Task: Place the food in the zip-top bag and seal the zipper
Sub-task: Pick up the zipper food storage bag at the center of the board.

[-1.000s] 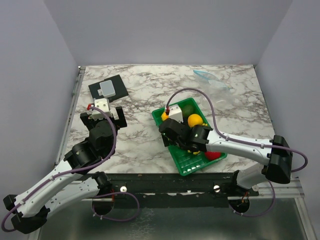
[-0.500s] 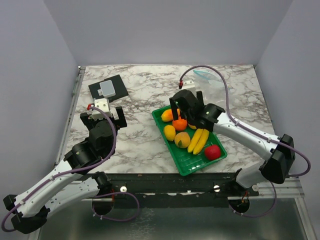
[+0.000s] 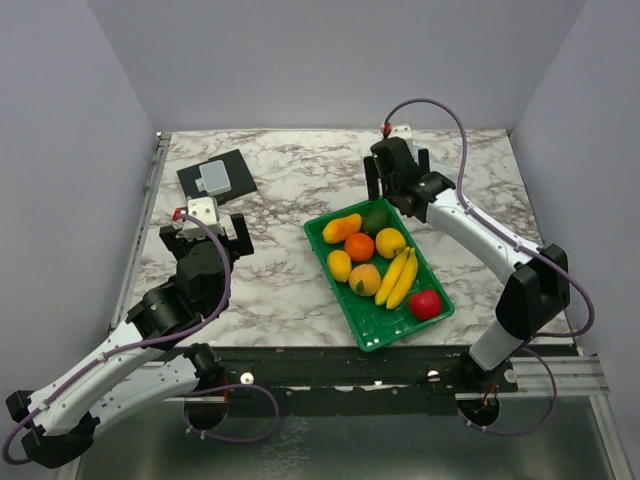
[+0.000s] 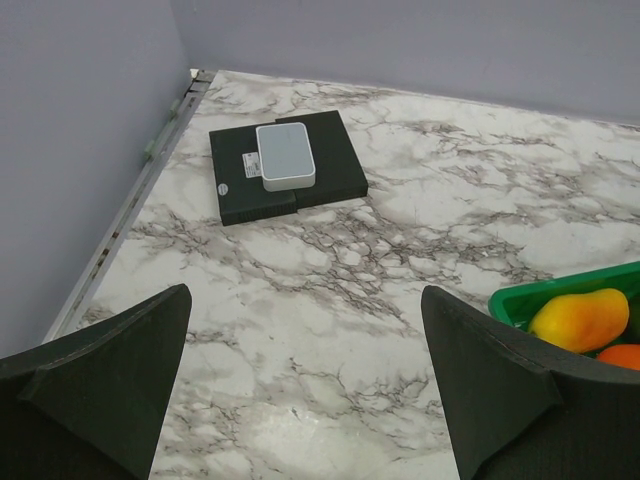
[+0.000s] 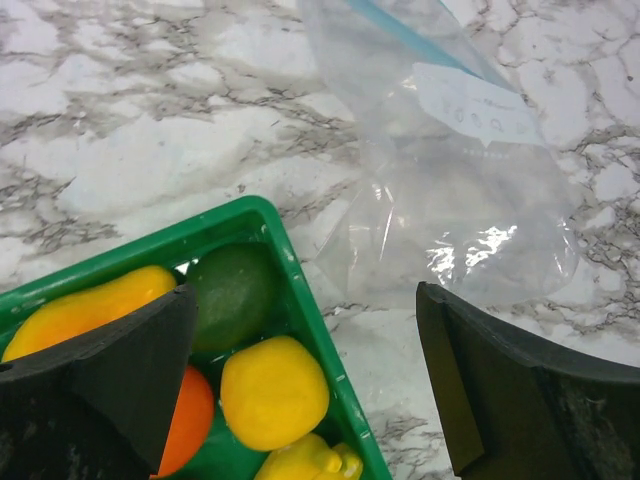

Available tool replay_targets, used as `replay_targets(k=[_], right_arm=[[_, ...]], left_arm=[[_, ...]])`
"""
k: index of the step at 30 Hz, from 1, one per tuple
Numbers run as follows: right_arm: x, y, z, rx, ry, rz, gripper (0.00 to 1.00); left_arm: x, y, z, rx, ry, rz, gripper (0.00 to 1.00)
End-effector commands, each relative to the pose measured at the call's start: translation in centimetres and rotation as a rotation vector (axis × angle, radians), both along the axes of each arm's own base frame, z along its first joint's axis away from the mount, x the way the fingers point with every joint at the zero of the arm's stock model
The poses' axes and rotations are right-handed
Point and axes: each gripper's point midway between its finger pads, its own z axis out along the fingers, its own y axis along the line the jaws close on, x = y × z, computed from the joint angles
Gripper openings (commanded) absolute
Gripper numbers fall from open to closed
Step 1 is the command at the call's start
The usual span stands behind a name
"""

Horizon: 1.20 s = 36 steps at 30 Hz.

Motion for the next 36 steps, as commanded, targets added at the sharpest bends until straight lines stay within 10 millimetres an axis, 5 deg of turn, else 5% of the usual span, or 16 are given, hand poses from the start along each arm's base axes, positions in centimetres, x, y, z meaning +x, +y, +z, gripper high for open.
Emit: replay_targets(k=[1, 13, 26, 36], right_arm=[[3.0, -1.5, 0.2, 0.027, -0.021, -0.020, 0.96], [7.1, -3.9, -2.6, 0.044, 0.018, -0.090, 0.88], [9.1, -5.9, -5.3, 0.004, 0.040, -0.147, 0.74], [9.4, -6.1, -6.5, -0.009, 0.064, -0.147, 0.46]], left_arm=[[0.0, -0.4, -0.2, -0.002, 0.002, -0.025, 0.99], [0.1, -0.4, -0.4, 0.007, 0.005, -0.024, 0.99], [0.2, -0.6, -0.6, 0.018, 0.011, -0.027, 0.99], [0.3, -0.7, -0.6, 0.019, 0.013, -0.034, 0.99]])
